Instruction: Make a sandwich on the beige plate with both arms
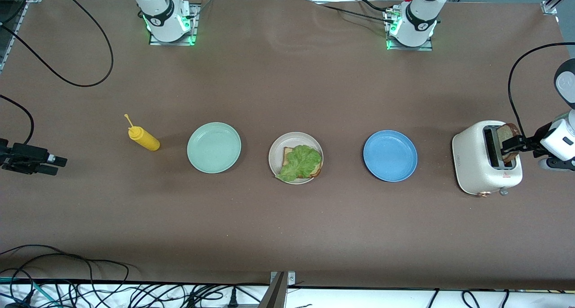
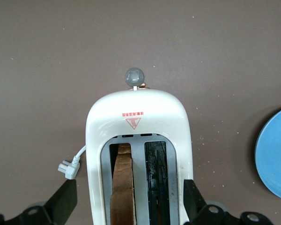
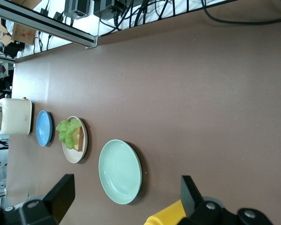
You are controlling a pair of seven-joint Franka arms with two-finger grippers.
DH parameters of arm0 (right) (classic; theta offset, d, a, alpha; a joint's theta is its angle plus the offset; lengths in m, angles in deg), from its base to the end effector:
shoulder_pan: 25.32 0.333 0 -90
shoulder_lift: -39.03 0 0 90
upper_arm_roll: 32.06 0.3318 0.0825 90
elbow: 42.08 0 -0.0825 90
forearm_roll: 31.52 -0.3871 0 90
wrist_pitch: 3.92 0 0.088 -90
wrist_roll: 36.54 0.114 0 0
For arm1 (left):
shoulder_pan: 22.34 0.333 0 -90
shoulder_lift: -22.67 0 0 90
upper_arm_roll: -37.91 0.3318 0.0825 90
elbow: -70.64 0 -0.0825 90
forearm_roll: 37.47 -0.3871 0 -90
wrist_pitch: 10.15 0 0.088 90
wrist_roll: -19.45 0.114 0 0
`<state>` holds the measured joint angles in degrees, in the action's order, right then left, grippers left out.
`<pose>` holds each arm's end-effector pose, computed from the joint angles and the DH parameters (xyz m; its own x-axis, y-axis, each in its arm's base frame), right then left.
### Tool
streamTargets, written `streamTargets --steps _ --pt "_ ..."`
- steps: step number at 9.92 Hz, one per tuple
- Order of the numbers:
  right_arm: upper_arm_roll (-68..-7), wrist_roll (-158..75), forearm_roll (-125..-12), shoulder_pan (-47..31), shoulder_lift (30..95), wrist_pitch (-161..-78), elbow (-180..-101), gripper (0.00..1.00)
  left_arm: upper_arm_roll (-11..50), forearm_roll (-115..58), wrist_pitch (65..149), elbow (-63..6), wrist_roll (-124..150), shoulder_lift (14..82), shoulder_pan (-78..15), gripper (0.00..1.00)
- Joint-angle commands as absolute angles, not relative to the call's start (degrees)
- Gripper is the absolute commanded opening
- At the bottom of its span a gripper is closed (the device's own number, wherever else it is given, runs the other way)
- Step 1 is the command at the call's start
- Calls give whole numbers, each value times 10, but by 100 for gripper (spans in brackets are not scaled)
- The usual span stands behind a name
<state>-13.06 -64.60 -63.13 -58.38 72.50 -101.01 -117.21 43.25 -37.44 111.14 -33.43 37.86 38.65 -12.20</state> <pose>0.6908 -0.1733 0.4304 0.9912 0.0373 0.1268 0.1127 -0.7391 -0.6641 0.6153 0.1664 0.3955 0.9984 -0.0549 0.0137 -0.0545 -0.9980 -0.0311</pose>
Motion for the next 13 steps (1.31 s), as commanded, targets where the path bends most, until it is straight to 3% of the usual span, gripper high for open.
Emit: streamTargets --steps 1,5,13 --pt "-124 -652 -637 -596 723 -974 -1170 100 427 -391 1118 -355 380 366 -119 100" --pt "-121 -702 -601 -597 727 -968 -1174 100 427 -391 1118 -355 380 366 -119 100" --pt "-124 -872 -877 -636 781 -951 -1253 100 427 -391 1118 -355 380 366 -119 100"
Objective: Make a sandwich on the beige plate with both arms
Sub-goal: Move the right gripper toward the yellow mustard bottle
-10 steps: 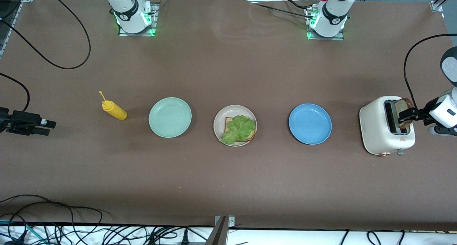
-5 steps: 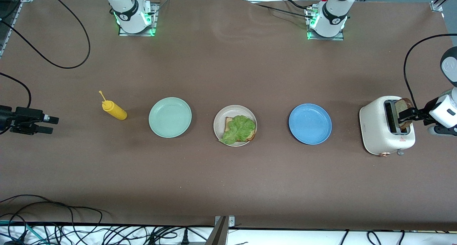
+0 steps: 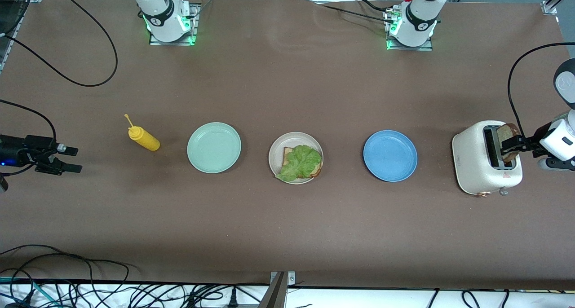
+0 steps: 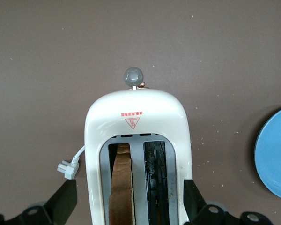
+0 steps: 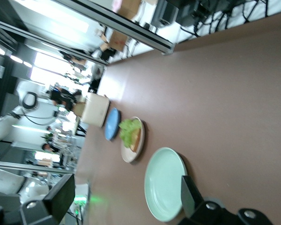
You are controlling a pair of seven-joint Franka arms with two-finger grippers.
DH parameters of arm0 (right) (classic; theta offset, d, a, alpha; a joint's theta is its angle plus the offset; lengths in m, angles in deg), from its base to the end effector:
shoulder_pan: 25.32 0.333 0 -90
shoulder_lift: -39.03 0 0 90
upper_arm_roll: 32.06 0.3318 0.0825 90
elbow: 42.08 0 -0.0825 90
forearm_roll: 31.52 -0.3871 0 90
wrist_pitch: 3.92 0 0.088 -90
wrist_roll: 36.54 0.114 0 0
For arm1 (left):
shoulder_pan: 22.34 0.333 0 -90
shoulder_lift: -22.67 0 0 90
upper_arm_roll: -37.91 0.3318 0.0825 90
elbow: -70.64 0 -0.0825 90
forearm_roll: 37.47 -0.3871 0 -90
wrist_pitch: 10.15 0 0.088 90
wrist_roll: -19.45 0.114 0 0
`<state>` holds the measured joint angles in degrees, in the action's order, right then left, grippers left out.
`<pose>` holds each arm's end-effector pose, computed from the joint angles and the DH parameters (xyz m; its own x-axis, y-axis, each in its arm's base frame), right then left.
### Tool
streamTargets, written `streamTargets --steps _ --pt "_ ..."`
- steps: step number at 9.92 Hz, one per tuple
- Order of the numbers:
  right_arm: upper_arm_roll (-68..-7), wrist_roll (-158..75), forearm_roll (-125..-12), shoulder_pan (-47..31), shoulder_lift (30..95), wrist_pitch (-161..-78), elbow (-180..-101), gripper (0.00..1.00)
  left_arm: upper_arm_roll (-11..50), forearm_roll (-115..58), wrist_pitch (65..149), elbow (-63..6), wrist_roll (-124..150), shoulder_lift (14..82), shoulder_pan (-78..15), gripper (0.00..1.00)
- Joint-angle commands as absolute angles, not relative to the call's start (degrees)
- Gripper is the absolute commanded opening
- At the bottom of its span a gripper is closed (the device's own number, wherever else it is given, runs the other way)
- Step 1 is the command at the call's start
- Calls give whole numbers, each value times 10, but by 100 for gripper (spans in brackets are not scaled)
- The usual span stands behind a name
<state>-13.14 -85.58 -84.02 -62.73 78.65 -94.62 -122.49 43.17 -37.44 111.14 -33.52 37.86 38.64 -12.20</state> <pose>0.6756 -0.1855 0.3469 0.9509 0.0354 0.3074 0.2980 -0.3729 -0.8787 0.6152 0.1655 0.3948 0.9983 -0.0562 0.0124 -0.0558 -0.9980 -0.0302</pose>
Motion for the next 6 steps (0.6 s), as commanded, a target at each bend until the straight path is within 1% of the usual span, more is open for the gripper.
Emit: streamTargets --steps 1,3,4,6 --pt "-127 -886 -901 -636 781 -958 -1264 100 427 -391 1118 -355 380 366 -119 100" --pt "-128 -911 -948 -636 781 -1004 -1301 100 427 -391 1118 -355 380 366 -119 100" --pt "-130 -942 -952 -636 781 -1009 -1313 100 427 -391 1118 -355 380 366 -119 100" --pt "-134 -1085 -951 -636 787 -1003 -1323 100 427 -391 1118 -355 380 366 -119 100"
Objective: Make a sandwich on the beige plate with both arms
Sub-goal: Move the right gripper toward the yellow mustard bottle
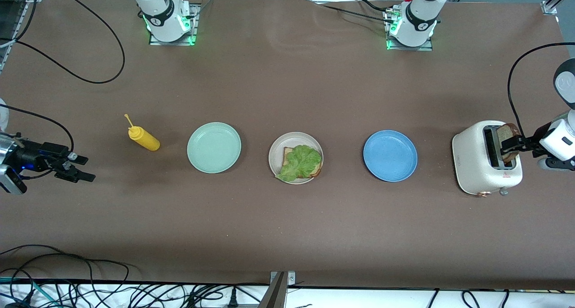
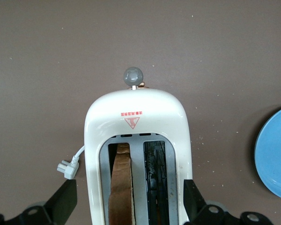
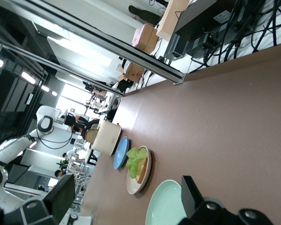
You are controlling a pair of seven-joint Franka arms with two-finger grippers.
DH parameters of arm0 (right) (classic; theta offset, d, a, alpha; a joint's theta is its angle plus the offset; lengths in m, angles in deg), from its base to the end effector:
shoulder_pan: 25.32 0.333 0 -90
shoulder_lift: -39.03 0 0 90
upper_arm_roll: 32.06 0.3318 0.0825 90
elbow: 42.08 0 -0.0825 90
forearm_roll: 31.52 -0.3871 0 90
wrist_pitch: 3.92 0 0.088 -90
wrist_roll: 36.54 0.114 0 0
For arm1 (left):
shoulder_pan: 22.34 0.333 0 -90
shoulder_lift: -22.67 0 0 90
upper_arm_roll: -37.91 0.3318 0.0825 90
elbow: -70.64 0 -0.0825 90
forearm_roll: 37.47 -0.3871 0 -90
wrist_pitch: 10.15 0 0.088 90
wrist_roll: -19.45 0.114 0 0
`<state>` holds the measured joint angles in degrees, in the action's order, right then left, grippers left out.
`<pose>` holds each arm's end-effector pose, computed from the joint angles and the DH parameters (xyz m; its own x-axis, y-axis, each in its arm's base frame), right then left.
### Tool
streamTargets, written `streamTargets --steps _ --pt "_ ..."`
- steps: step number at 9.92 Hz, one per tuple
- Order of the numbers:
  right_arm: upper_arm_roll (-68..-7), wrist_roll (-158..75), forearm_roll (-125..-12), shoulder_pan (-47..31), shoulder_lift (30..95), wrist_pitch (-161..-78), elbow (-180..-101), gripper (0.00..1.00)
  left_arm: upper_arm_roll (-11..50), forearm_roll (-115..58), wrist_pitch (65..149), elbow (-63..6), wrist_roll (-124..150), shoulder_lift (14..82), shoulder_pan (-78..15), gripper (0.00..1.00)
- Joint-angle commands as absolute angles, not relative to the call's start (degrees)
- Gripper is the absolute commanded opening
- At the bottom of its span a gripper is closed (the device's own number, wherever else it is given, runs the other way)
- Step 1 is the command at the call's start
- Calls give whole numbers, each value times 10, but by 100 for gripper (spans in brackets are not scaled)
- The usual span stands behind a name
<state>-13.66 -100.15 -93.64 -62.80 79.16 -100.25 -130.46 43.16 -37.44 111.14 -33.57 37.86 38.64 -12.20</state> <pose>0.6660 -0.1750 0.2942 0.8892 -0.0663 0.4527 0.4126 -0.3114 -0.8561 0.6150 0.1653 0.3944 0.9983 -0.0564 0.0116 -0.0560 -0.9980 -0.0299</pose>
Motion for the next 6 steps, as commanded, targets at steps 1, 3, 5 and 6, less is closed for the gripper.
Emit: streamTargets --steps 1,3,5,6 --pt "-137 -1156 -948 -640 786 -1002 -1340 100 427 -391 1118 -355 380 366 -119 100" --pt "-157 -1300 -943 -643 786 -995 -1377 100 427 -391 1118 -355 380 366 -119 100" --pt "-161 -1364 -932 -643 805 -994 -1395 100 427 -391 1118 -355 380 366 -119 100" --pt "-162 -1387 -929 -649 807 -992 -1410 100 427 -391 1118 -355 380 366 -119 100"
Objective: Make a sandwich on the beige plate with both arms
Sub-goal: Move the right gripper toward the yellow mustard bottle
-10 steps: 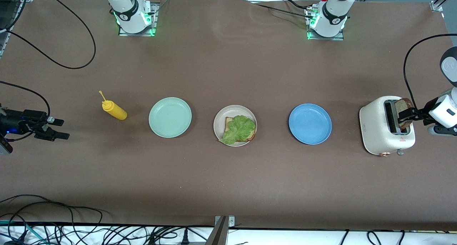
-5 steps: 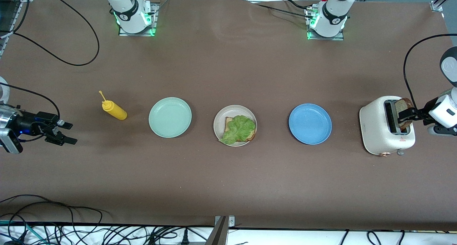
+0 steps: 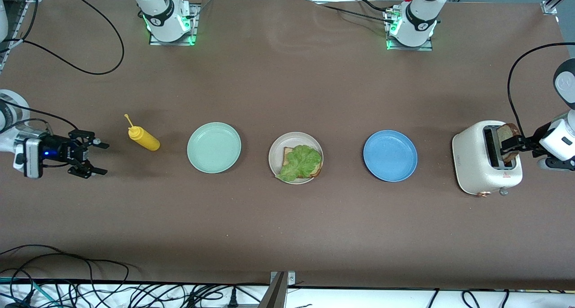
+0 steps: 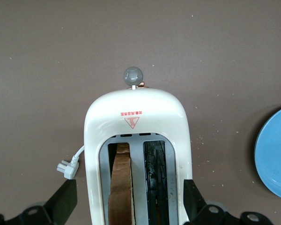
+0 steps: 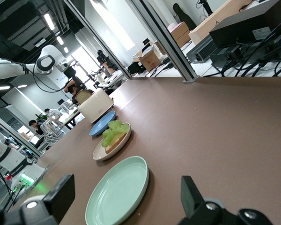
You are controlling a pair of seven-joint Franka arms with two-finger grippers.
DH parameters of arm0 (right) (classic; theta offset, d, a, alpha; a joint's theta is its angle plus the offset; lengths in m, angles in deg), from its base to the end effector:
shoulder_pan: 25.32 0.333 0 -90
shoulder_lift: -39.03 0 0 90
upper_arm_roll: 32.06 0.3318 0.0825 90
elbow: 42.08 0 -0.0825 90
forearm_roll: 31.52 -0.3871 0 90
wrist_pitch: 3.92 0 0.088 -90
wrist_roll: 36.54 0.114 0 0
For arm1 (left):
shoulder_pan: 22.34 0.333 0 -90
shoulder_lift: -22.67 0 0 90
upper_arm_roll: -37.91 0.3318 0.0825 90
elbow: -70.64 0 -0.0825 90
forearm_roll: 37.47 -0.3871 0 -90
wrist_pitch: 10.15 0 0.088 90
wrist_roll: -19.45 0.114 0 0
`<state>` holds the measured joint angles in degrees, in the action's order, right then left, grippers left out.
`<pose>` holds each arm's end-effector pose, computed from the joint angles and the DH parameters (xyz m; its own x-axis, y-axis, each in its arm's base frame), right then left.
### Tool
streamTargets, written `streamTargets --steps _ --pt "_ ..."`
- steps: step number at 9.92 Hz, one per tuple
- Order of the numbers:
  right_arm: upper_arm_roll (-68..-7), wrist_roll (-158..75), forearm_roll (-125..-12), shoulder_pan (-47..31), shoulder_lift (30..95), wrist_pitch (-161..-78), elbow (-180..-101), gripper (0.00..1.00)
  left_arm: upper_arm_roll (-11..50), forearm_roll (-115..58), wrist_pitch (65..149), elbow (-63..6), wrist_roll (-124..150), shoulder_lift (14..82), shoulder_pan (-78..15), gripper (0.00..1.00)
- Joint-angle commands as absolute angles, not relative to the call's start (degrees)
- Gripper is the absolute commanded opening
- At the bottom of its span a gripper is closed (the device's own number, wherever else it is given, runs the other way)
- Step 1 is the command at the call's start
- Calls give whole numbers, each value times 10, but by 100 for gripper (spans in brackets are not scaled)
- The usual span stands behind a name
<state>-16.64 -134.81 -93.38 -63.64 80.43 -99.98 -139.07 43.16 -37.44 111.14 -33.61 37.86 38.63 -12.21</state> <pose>0.6162 -0.1812 0.2154 0.6398 0.0719 0.7652 0.7487 -0.2833 -0.5993 0.6149 0.1652 0.3942 0.9983 -0.0565 0.0111 -0.0562 -0.9980 -0.0297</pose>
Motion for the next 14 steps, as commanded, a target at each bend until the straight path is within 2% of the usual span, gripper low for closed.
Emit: streamTargets --steps 1,4,13,14 --pt "-162 -1419 -913 -657 808 -991 -1427 100 427 -391 1118 -355 380 366 -119 100" --pt "-162 -1492 -852 -677 838 -989 -1441 100 427 -391 1118 -355 380 366 -119 100" --pt "-161 -1613 -811 -673 889 -977 -1442 98 427 -391 1118 -354 379 367 -119 100" --pt "-159 -1613 -810 -671 890 -977 -1441 67 427 -391 1118 -355 379 367 -119 100"
